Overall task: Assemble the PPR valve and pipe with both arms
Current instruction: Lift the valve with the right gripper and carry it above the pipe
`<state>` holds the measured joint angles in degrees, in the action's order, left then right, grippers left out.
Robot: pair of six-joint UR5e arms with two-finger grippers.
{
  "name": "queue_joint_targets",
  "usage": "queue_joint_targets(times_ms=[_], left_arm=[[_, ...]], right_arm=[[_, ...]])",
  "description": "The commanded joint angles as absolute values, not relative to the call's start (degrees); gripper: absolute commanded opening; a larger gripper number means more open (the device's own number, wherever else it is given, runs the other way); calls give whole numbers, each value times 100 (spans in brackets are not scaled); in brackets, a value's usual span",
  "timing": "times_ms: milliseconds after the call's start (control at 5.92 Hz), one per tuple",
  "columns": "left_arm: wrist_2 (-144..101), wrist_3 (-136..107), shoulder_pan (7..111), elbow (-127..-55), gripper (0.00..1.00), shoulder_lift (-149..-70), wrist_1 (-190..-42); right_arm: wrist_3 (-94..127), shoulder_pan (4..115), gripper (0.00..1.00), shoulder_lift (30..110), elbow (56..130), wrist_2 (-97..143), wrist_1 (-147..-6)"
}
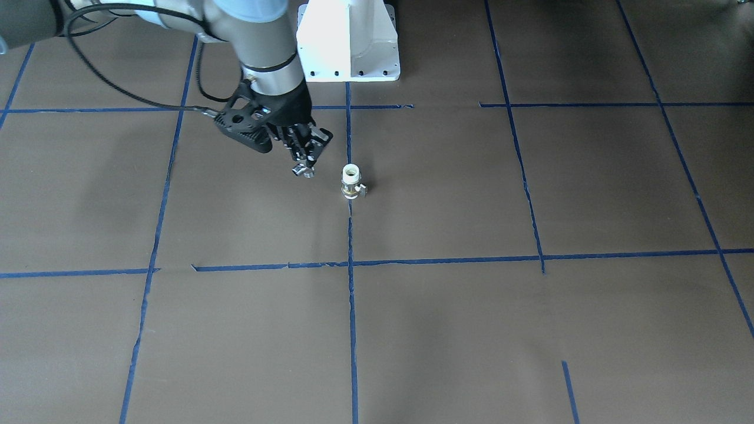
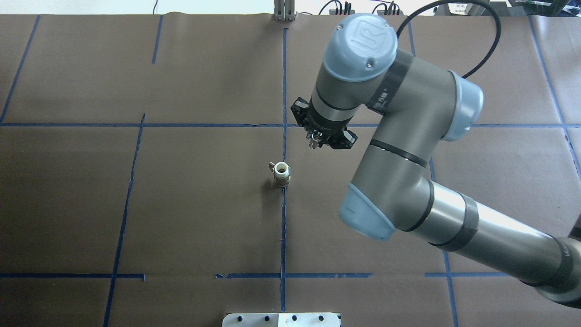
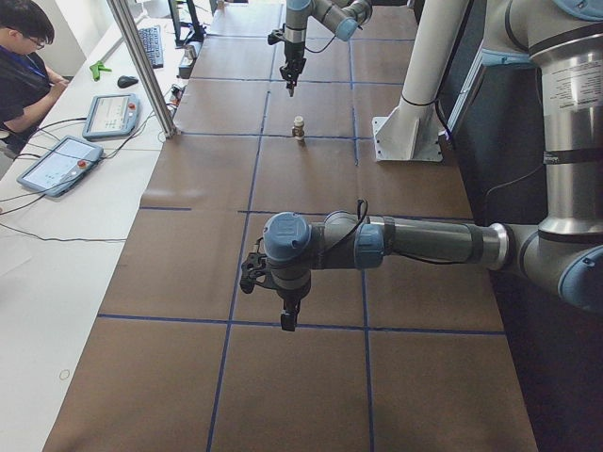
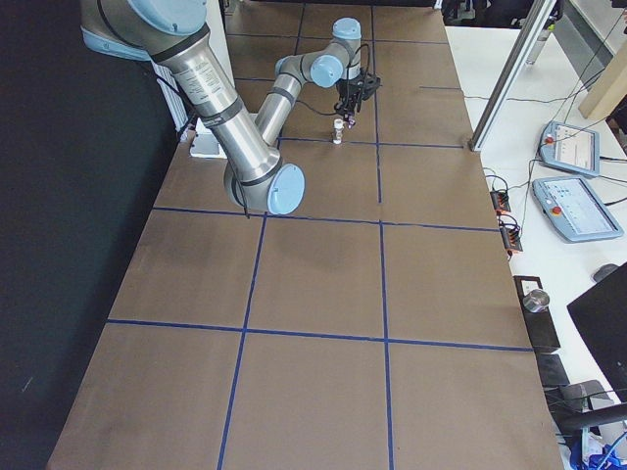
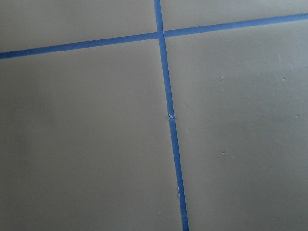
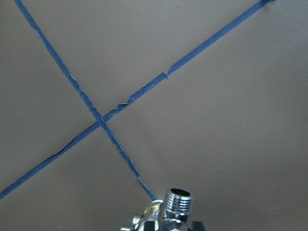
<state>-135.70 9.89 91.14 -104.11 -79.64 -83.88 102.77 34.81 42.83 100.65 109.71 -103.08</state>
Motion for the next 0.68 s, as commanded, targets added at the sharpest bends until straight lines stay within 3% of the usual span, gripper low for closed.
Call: queue_joint_targets(times_ms=[0, 507], left_arm=[[-13570, 993, 9114, -10389, 100, -7963, -8394], [-13570, 993, 9106, -10336, 100, -7963, -8394]], right_arm=[[10678, 3157, 1, 3562, 9267, 10541, -10389], [10723, 2901, 1, 3770, 9281, 10468, -10389]])
